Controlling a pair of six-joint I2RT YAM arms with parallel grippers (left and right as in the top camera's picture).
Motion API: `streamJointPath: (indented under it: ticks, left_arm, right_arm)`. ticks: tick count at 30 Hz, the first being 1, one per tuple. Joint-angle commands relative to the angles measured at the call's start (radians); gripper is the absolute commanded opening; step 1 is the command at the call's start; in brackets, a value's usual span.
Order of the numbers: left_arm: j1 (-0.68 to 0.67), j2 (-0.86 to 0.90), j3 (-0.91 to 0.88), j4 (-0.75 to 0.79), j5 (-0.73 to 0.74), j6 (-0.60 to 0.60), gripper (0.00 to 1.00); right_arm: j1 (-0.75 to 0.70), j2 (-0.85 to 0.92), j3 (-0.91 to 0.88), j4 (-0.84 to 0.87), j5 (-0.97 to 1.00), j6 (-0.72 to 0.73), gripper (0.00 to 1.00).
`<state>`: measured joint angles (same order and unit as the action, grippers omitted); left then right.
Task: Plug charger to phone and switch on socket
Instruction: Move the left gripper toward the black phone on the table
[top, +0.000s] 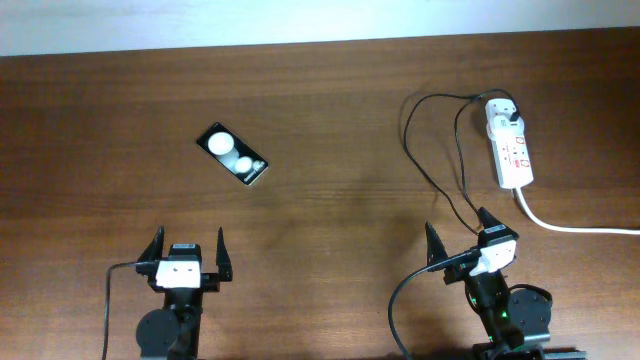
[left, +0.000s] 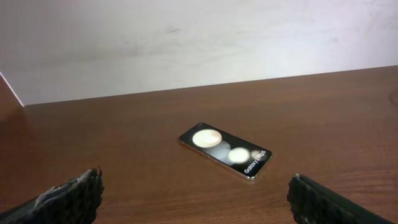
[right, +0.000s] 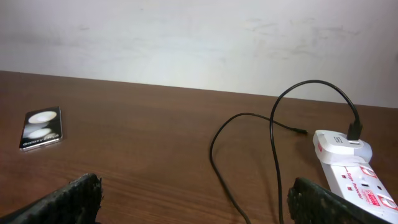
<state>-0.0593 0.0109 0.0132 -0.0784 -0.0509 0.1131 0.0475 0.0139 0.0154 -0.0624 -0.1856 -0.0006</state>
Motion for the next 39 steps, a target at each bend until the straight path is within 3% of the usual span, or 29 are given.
streamJointPath:
  ticks: [1, 21, 25, 28, 36, 39]
  left_arm:
    - [0.003, 0.001, -0.004, -0.002, 0.007, 0.016, 0.99]
    - [0.003, 0.001, -0.004, -0.001, 0.0, 0.016, 0.99]
    - [0.003, 0.001, -0.004, 0.032, 0.023, 0.015, 0.99]
    - [0.003, 0.001, 0.011, 0.104, 0.037, -0.052, 0.99]
    - [0.003, 0.002, 0.222, -0.09, 0.036, -0.075, 0.99]
    - [0.003, 0.098, 0.322, -0.149, 0.037, -0.076, 0.99]
  right_arm:
    - [0.004, -0.005, -0.01, 0.0, 0.002, 0.001, 0.99]
    - [0.004, -0.005, -0.01, 0.0, 0.002, 0.0, 0.99]
    - [0.004, -0.005, -0.01, 0.0, 0.002, 0.001, 0.99]
    - [0.004, -0.005, -0.01, 0.0, 0.002, 0.001, 0.99]
    - [0.004, -0.005, -0.01, 0.0, 0.002, 0.001, 0.99]
    - [0.004, -0.005, -0.01, 0.0, 0.002, 0.001, 0.99]
